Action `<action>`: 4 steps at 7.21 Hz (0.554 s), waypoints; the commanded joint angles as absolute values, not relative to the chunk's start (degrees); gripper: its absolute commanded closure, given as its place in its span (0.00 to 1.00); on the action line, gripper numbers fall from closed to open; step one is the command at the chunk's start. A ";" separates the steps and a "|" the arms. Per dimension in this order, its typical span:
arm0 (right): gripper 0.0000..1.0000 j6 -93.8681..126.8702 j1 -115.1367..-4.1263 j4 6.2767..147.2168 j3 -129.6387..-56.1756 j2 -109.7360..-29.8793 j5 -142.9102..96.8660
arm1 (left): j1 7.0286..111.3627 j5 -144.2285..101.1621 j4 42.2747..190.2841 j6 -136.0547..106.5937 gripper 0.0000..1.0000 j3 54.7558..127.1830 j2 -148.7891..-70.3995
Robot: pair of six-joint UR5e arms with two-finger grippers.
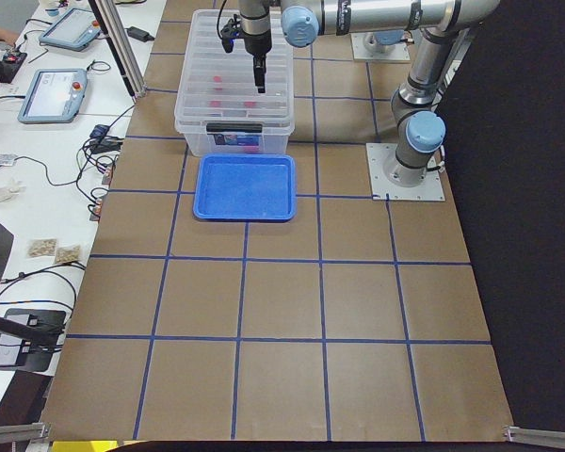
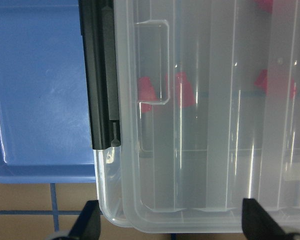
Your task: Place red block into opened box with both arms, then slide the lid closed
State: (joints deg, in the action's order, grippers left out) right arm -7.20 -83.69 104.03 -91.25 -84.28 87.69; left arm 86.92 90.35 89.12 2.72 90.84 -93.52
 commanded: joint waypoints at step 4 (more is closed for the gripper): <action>0.00 1.23 -88.94 94.04 -89.03 -89.74 89.65 | 86.92 90.26 88.34 2.55 0.00 90.88 -93.69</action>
State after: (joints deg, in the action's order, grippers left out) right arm 0.89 -88.70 95.09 -89.22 -89.43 89.14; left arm 86.92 90.27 88.90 2.64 90.86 -93.63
